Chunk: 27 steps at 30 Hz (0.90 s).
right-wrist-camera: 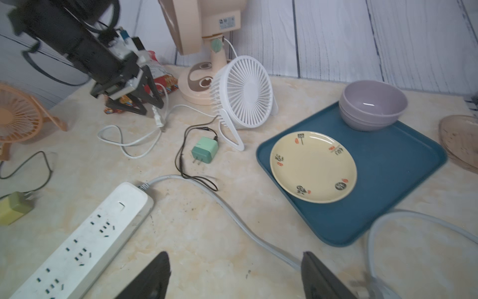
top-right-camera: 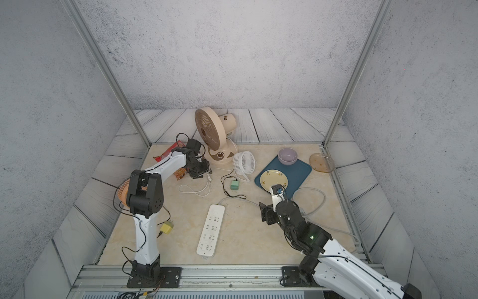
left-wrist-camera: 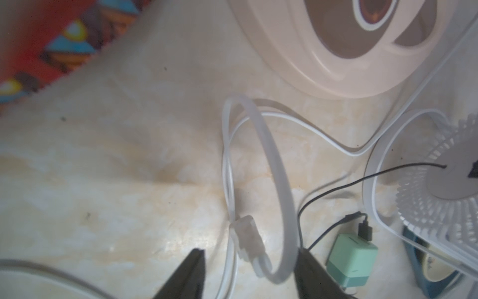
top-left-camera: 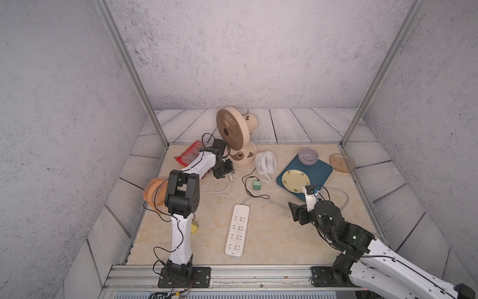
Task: Unplug the desk fan from the power strip
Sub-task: Place the plug at the center of the board, then reset both arms
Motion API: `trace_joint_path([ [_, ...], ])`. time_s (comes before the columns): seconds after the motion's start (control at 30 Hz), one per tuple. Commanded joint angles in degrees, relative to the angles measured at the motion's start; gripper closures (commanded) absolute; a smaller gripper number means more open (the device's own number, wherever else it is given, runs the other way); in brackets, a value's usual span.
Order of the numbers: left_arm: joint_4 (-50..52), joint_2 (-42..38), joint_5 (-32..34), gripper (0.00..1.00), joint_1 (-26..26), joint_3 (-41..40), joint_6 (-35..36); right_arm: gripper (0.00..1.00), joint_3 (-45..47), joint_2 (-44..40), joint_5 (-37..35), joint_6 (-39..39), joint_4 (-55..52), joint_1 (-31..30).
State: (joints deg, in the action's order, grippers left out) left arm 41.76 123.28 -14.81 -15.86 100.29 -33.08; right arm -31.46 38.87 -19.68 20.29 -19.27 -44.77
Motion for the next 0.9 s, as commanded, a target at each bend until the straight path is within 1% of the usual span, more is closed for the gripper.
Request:
trace_joint_path([
  [0.0, 2.6, -0.9, 2.7, 0.13, 0.5, 1.4, 0.9, 0.19, -3.2, -0.2, -3.1, 0.3, -9.2, 1.6],
  [0.1, 3.1, -5.0, 5.7, 0.02, 0.6, 0.3, 1.5, 0.18, -6.4, 1.4, -2.4, -1.2, -11.4, 4.4],
  [0.13, 3.1, -6.9, 7.0, 0.01, 0.5, -0.3, 1.7, 0.17, -7.2, 2.3, -1.1, -1.7, -11.8, 5.9],
  [0.23, 3.9, -14.1, 11.3, 0.02, 0.6, -2.4, 2.3, 0.17, -8.9, 5.4, 3.7, -1.9, -12.1, 12.0],
  [0.3, 3.4, -20.0, 13.9, 0.02, 0.6, -5.2, 2.2, 0.15, -9.4, 7.4, 5.8, -1.7, -11.4, 15.9],
  [0.4, 2.0, -29.6, 17.9, 0.02, 0.6, -11.3, 2.0, 0.12, -8.7, 9.9, 7.3, -1.9, -7.3, 21.8],
  [0.5, 0.9, -39.0, 23.9, 0.02, 0.6, -18.5, 1.4, 0.11, -8.0, 12.9, 6.9, -0.5, -2.8, 30.3],
  [0.6, -4.6, -48.6, 30.2, 0.02, 1.1, -28.4, 2.6, 0.11, -5.5, 15.5, 3.9, 1.1, 4.8, 38.3],
  [0.67, -11.0, -54.6, 35.5, 0.02, 1.6, -36.8, 4.5, 0.11, -2.0, 17.2, 3.3, -1.0, 14.2, 41.1],
  [0.7, -14.7, -57.5, 36.9, 0.02, 2.2, -40.9, 6.1, 0.11, 0.1, 18.3, 3.4, -3.4, 20.2, 41.6],
  [0.73, -18.7, -60.8, 37.6, 0.02, 3.3, -45.9, 8.4, 0.11, 2.2, 20.7, 3.5, -6.3, 26.7, 41.8],
  [0.77, -21.3, -62.9, 37.5, 0.02, 4.3, -49.3, 10.1, 0.11, 2.8, 23.0, 3.5, -7.9, 30.1, 41.8],
  [0.87, -27.1, -66.4, 35.7, 0.02, 9.1, -56.5, 14.1, 0.10, 2.3, 30.0, 2.4, -9.2, 36.3, 42.0],
])
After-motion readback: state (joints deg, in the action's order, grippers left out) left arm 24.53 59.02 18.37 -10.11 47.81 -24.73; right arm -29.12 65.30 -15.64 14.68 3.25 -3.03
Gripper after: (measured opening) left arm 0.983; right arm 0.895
